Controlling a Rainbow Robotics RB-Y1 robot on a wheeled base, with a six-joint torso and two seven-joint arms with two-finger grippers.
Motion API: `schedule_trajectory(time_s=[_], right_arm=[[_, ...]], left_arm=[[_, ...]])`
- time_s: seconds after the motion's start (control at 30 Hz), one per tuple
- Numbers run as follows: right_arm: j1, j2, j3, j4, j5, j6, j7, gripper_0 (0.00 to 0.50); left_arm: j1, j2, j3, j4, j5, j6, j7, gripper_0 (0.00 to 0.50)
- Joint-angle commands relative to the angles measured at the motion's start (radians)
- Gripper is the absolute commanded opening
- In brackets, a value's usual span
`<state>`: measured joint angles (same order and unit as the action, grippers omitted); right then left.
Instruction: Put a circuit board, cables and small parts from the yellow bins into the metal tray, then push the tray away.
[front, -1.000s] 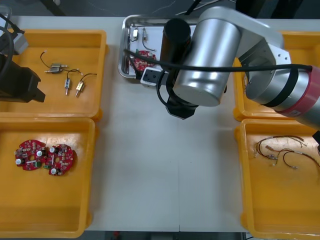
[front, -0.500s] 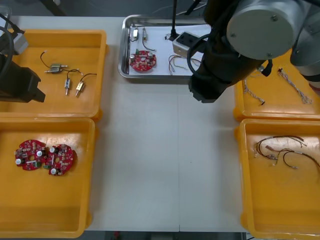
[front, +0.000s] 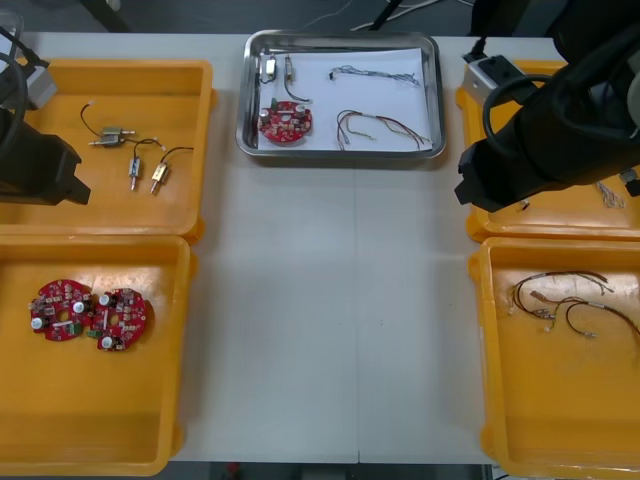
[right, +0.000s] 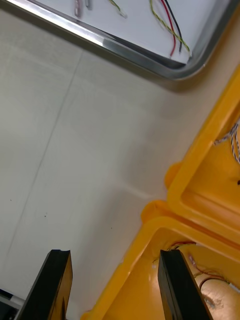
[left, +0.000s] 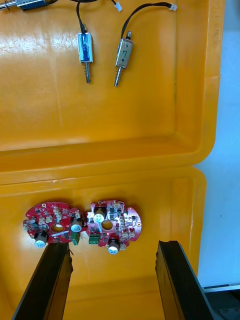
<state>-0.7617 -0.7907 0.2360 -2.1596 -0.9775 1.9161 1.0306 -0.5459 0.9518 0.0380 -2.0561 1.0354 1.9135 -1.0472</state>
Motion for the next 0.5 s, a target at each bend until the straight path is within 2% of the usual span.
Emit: schedule_trajectory(time_s=[0.03,0.23,0.5], right_arm=[[0.113,-0.073,-0.139,-0.054,-0.05,0.004,-0.106,0.5],[0.209,-0.111,-0.248,-0.059,-0.11,0.004,-0.176,0.5],[0.305,-0.153,-0.343,-0.069,-0.066,0.004,-0.207,0.5]], left_arm=[[0.014,0.044,0.033,-0.026,-0.005,0.006,-0.066,0.5],[0.014,0.044,0.033,-0.026,-0.005,0.006,-0.066,0.5],[0.014,0.044,0.033,-0.026,-0.005,0.006,-0.066,0.5]])
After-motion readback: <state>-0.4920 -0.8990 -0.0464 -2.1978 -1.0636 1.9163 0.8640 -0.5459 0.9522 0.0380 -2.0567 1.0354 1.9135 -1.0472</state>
